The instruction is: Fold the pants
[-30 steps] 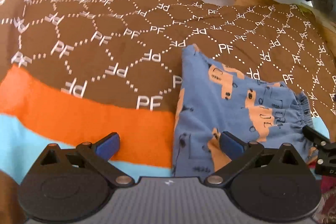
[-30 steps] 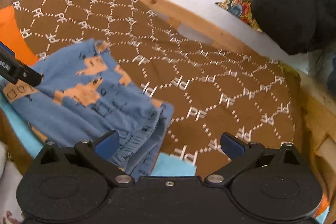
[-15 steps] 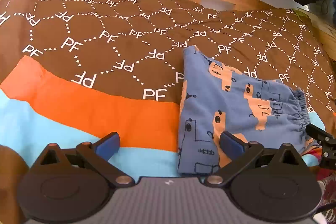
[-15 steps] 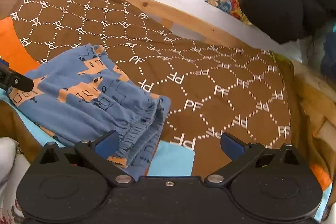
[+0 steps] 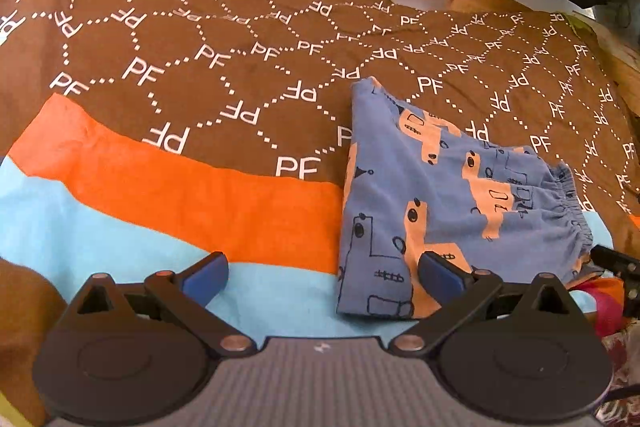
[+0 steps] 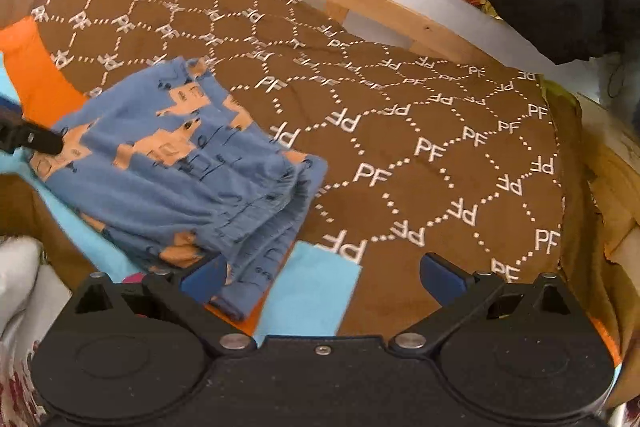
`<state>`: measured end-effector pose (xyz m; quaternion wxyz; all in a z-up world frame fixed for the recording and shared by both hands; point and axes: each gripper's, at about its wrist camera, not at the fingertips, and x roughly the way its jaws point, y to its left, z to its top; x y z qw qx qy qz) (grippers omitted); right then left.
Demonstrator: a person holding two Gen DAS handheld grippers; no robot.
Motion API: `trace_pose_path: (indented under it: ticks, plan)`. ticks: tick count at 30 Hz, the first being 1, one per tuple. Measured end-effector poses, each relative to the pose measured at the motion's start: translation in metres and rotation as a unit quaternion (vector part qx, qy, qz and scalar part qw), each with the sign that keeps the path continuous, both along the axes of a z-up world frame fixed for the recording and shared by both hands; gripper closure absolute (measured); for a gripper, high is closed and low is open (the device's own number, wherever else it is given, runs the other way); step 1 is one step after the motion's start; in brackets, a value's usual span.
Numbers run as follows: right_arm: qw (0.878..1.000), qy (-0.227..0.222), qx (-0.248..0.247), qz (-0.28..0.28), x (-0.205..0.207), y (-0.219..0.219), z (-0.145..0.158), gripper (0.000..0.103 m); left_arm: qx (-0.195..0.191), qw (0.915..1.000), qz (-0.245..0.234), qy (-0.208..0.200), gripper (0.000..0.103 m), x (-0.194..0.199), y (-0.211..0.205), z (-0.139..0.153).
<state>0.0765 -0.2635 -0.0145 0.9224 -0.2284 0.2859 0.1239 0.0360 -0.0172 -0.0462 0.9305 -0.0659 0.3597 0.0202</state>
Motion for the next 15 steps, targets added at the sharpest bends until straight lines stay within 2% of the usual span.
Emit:
trace_pose_path:
  ticks: [4,9,12,15]
  plan:
    - [0.999,-0.002,0.051,-0.004,0.007,-0.013,0.015,0.001,-0.013,0.9998,-0.003,0.012,0.000,-0.001,-0.001,0.007]
    - [0.990,0.021,0.139,-0.018,0.018,-0.032,0.017,0.001,-0.030,0.9982,-0.051,-0.013,0.000,0.001,-0.002,0.015]
    - [0.979,0.056,0.195,-0.013,0.034,-0.041,0.008,0.001,-0.068,0.9946,-0.077,-0.013,0.000,0.008,0.004,0.012]
    - [0.962,0.095,0.254,0.013,0.064,-0.046,0.003,0.001,-0.108,0.9907,-0.082,-0.005,0.000,0.015,0.014,0.006]
